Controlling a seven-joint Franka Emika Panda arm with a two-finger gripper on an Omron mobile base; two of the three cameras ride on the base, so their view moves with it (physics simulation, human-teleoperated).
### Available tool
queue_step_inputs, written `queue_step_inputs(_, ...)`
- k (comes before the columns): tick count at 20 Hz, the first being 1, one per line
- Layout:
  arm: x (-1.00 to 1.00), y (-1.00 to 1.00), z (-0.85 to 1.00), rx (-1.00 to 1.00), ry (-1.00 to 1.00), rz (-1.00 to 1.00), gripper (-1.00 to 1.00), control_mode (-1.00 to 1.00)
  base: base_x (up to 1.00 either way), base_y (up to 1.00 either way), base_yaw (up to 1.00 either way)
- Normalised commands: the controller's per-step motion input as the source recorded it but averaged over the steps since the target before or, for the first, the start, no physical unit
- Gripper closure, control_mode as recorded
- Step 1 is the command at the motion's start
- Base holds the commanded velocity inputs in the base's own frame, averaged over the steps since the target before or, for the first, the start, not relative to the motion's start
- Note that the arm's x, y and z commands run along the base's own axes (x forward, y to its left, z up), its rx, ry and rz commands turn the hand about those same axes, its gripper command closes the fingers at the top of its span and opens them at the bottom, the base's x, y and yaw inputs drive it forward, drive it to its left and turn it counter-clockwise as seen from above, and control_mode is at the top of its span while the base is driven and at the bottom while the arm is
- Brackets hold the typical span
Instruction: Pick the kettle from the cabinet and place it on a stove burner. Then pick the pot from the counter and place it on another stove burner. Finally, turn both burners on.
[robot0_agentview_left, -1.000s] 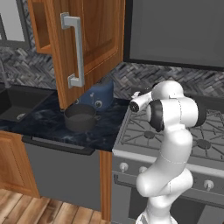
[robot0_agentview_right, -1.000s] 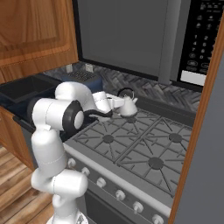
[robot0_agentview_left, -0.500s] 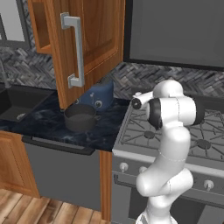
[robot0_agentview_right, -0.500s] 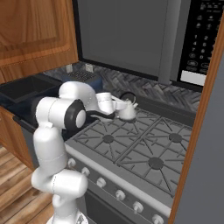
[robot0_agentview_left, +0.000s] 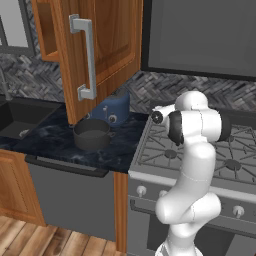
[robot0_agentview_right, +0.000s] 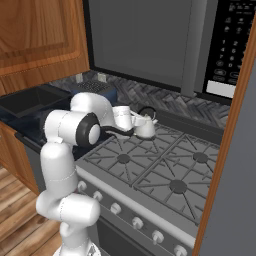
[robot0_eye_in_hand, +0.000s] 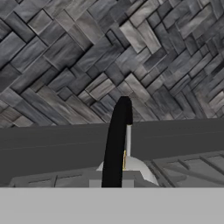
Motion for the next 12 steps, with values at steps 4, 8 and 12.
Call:
queue_step_inputs(4, 0.01, 0.00, -0.33, 0.06, -0.09, 0.01, -1.00, -1.00, 0.00, 0.00, 0.00)
queue_step_inputs(8, 0.01, -0.05, -0.41, 0.06, -0.10, 0.02, -1.00, -1.00, 0.00, 0.00, 0.00)
queue_step_inputs(12, 0.00, -0.12, -0.44, 0.08, -0.11, 0.02, -1.00, -1.00, 0.00, 0.00, 0.00)
